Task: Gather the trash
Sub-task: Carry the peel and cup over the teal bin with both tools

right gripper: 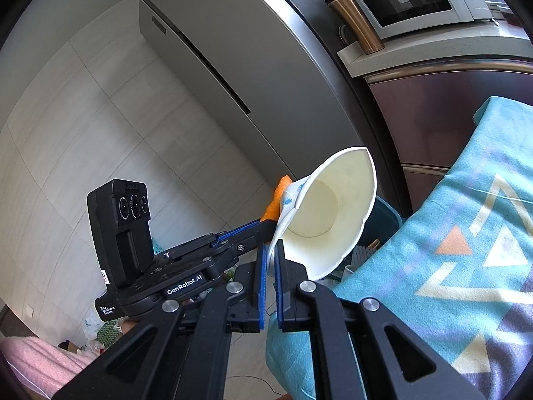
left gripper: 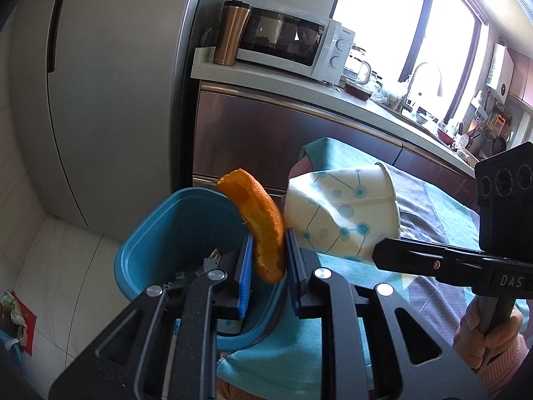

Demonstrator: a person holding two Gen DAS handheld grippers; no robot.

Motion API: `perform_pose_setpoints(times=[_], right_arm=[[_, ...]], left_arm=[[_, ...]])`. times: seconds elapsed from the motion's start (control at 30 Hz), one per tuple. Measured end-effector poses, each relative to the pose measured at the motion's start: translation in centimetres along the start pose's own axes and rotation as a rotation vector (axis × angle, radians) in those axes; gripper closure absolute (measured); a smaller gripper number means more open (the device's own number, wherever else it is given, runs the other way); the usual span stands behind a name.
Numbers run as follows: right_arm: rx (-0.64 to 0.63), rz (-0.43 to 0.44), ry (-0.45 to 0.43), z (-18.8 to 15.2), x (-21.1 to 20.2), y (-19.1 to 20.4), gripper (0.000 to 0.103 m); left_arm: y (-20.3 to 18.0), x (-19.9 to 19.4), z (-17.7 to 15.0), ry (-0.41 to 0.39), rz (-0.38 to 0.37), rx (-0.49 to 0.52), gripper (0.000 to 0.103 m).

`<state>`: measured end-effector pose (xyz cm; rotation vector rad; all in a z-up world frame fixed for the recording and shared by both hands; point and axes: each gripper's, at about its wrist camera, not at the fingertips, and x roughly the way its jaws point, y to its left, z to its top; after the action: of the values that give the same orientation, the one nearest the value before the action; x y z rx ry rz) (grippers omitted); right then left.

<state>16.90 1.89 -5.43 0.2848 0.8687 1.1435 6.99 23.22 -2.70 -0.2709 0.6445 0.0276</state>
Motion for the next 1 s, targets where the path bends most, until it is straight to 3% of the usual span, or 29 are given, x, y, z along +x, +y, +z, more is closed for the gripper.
perform_pose_setpoints(times=[1.0], right_arm=[[-0.028, -0.041, 0.11, 0.9, 4.3, 0.0, 0.099]], left_arm=[[3.5, 3.3, -0.6, 0.052, 0.034, -0.096, 0.084]])
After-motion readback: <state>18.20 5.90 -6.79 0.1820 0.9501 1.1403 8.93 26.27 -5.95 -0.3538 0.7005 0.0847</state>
